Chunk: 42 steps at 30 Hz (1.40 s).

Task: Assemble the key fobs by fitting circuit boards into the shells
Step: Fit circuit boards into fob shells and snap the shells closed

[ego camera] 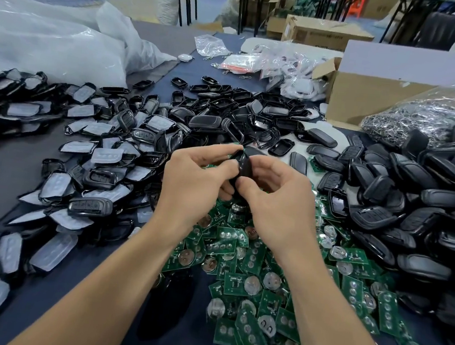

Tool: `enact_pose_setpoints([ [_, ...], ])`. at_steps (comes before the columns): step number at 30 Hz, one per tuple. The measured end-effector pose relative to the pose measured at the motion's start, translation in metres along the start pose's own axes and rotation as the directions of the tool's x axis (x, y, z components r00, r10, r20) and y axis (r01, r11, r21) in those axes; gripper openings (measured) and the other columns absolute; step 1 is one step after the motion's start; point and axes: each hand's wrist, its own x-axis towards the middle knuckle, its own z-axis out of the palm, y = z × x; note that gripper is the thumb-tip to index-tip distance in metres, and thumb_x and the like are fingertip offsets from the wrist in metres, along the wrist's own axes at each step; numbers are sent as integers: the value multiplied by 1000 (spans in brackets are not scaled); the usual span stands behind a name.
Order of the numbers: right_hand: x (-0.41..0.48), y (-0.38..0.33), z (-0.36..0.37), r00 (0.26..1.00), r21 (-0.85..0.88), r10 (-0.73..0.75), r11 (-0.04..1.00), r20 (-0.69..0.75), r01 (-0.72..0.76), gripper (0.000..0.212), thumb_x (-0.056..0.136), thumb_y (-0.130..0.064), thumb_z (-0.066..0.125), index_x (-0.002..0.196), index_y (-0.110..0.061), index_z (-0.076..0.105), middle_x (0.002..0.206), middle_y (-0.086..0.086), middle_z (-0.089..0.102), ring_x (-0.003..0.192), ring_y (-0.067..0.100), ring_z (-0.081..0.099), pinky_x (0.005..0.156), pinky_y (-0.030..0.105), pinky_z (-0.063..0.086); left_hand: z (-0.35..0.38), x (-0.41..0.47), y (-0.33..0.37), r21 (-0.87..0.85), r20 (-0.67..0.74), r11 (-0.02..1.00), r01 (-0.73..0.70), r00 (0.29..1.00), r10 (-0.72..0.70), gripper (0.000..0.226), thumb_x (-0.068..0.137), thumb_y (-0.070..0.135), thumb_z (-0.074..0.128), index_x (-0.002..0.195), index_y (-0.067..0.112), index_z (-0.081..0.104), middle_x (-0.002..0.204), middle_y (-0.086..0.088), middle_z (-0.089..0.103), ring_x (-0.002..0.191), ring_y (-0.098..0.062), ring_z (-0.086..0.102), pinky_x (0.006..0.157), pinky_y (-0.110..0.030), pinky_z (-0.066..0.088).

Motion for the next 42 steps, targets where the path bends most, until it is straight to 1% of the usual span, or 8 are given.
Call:
enact_pose_setpoints([
  [4, -1, -2, -3, 998, -91, -26, 996, -65, 20, 27, 80, -15, 81, 103, -30, 79, 87, -23, 73, 90, -11, 66, 79, 1, 47, -1, 2, 2, -124, 128, 988, 90, 989, -74, 34, 91, 1, 63, 100, 25, 85, 88, -5, 81, 58, -19, 70, 57, -30, 60],
  [11, -3, -3, -7, 996, -129, -56, 991, -72, 47, 31, 77, -14, 83, 103, -31, 81, 84, -27, 72, 87, -14, 65, 75, -1, 45, -6, 5, -4, -28, 218, 999, 32, 976, -25, 45, 85, -4, 69, 111, 31, 81, 90, -5, 81, 73, -12, 71, 69, -20, 58],
  [15, 2, -3, -13, 999, -100, -44, 994, -14, 42, 34, 77, -11, 84, 105, -31, 82, 88, -24, 75, 86, -13, 68, 74, 1, 47, -15, 10, -5, -27, 308, 999, 33, 951, -23, 43, 88, -5, 74, 121, 22, 78, 97, -7, 81, 86, -15, 74, 76, -24, 59],
  [19, 4, -2, -16, 998, -100, -36, 994, 44, 40, 36, 79, -11, 83, 109, -31, 81, 93, -24, 76, 91, -11, 69, 81, 3, 49, -17, 12, -6, -54, 301, 998, 36, 953, -18, 41, 82, -8, 80, 117, 13, 78, 103, -10, 81, 90, -18, 76, 78, -25, 59],
  [26, 3, 0, -14, 999, -114, -49, 992, 12, 50, 44, 74, -7, 88, 111, -31, 81, 83, -33, 67, 91, -15, 67, 75, -1, 45, -14, 11, -7, -121, 288, 993, 16, 957, 19, 43, 76, -14, 81, 104, 19, 80, 99, -4, 82, 86, -14, 78, 74, -21, 59],
  [32, 1, 1, -11, 998, -120, -44, 992, -43, 38, 44, 72, -11, 90, 110, -32, 81, 91, -23, 75, 88, -7, 71, 78, 5, 51, -13, 12, -9, -124, 291, 992, 17, 957, 20, 42, 77, -15, 80, 110, 11, 78, 99, -9, 81, 90, -17, 77, 77, -23, 59],
  [36, 3, 0, -14, 1000, -2, -2, 1000, -31, 2, 45, 71, -10, 92, 109, -31, 81, 93, -26, 74, 92, -13, 70, 83, 5, 52, -14, 12, -10, -129, 270, 991, 25, 963, 11, 25, 82, -4, 82, 102, 11, 80, 93, -11, 81, 81, -18, 75, 74, -27, 60],
  [42, 5, 1, -17, 996, 82, 32, 996, 79, -38, 48, 71, -10, 94, 114, -25, 80, 109, -8, 79, 102, 0, 73, 97, 29, 59, -14, 11, -8, -114, 308, 992, -53, 947, 86, 46, 75, 7, 88, 117, 22, 79, 112, 0, 80, 97, -9, 75, 83, -19, 57],
])
